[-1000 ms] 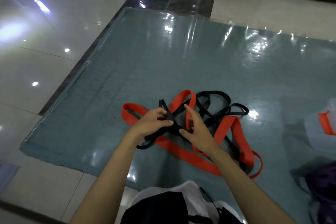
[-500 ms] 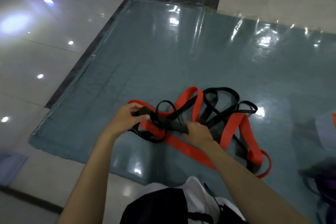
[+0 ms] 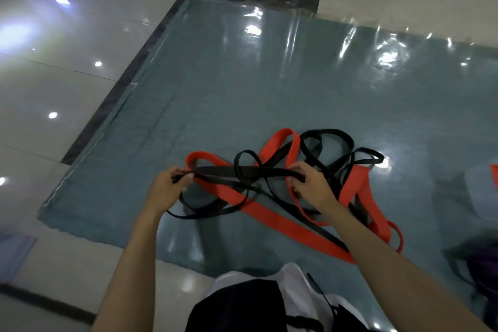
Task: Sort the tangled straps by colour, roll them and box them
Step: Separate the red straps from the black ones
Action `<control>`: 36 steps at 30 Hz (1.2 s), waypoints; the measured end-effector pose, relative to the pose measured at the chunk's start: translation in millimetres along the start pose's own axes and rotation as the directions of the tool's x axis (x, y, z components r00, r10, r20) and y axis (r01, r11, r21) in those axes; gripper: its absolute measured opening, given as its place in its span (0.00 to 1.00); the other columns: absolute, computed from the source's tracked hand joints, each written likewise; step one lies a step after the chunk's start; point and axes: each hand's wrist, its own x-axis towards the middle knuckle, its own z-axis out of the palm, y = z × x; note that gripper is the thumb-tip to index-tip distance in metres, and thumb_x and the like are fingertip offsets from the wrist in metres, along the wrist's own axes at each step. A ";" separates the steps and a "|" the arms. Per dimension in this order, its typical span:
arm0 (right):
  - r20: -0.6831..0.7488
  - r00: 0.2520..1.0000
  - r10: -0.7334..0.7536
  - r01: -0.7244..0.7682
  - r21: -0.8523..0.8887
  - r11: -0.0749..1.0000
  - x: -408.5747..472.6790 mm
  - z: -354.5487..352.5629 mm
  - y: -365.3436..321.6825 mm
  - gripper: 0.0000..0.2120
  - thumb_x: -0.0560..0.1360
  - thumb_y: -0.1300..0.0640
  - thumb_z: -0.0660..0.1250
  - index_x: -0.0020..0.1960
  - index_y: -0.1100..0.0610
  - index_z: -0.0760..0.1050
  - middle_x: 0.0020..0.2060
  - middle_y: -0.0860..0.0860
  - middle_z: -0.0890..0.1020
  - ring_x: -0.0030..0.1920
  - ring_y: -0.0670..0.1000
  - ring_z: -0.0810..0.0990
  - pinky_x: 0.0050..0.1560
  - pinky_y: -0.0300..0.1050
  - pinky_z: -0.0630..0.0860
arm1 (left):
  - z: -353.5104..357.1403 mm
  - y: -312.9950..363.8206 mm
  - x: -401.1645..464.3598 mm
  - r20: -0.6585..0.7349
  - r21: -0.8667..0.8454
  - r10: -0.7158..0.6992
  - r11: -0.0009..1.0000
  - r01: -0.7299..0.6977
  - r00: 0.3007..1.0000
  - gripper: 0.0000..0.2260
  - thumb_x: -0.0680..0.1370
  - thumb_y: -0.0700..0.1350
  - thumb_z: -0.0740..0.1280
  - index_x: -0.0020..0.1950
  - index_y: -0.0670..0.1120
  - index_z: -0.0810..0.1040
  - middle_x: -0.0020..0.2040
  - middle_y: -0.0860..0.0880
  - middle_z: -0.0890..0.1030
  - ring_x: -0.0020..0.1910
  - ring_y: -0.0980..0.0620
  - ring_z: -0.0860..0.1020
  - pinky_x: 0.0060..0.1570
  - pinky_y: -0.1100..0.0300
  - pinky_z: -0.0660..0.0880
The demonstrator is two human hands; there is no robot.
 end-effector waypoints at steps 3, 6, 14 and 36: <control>0.015 1.000 -0.023 0.022 0.028 0.999 -0.6 5.5 -6.2 0.07 0.81 0.57 0.71 0.56 0.48 0.77 0.43 0.46 0.86 0.45 0.50 0.86 0.52 0.55 0.82 | 1.3 5.7 3.1 -0.090 -0.030 -0.006 1.000 0.004 0.996 0.04 0.83 0.46 0.70 0.57 0.48 0.81 0.57 0.47 0.84 0.58 0.47 0.81 0.58 0.52 0.76; -0.020 0.999 -0.034 0.034 0.014 0.999 0.5 11.8 -13.7 0.03 0.81 0.57 0.71 0.53 0.49 0.78 0.39 0.49 0.85 0.38 0.50 0.83 0.40 0.52 0.77 | 2.8 9.0 5.0 -0.154 -0.013 0.013 1.000 -0.015 0.988 0.05 0.83 0.43 0.70 0.58 0.45 0.82 0.55 0.46 0.83 0.57 0.46 0.81 0.58 0.49 0.77; -0.045 0.998 -0.043 0.043 0.001 0.999 4.6 19.7 -22.0 0.03 0.80 0.57 0.73 0.54 0.52 0.82 0.44 0.47 0.85 0.45 0.47 0.83 0.45 0.43 0.77 | 23.7 1.5 -5.3 -0.416 -0.081 -0.155 0.988 0.133 0.896 0.12 0.82 0.47 0.72 0.53 0.44 0.70 0.43 0.42 0.78 0.35 0.43 0.82 0.34 0.52 0.78; -0.001 0.999 0.032 -0.032 0.011 0.999 9.3 29.1 -6.5 0.03 0.82 0.55 0.71 0.54 0.51 0.78 0.45 0.46 0.83 0.44 0.48 0.81 0.46 0.45 0.75 | 32.4 -46.4 -5.5 -0.259 -0.118 -0.266 0.963 0.243 0.929 0.22 0.84 0.63 0.61 0.57 0.45 0.79 0.53 0.47 0.81 0.55 0.44 0.80 0.47 0.56 0.74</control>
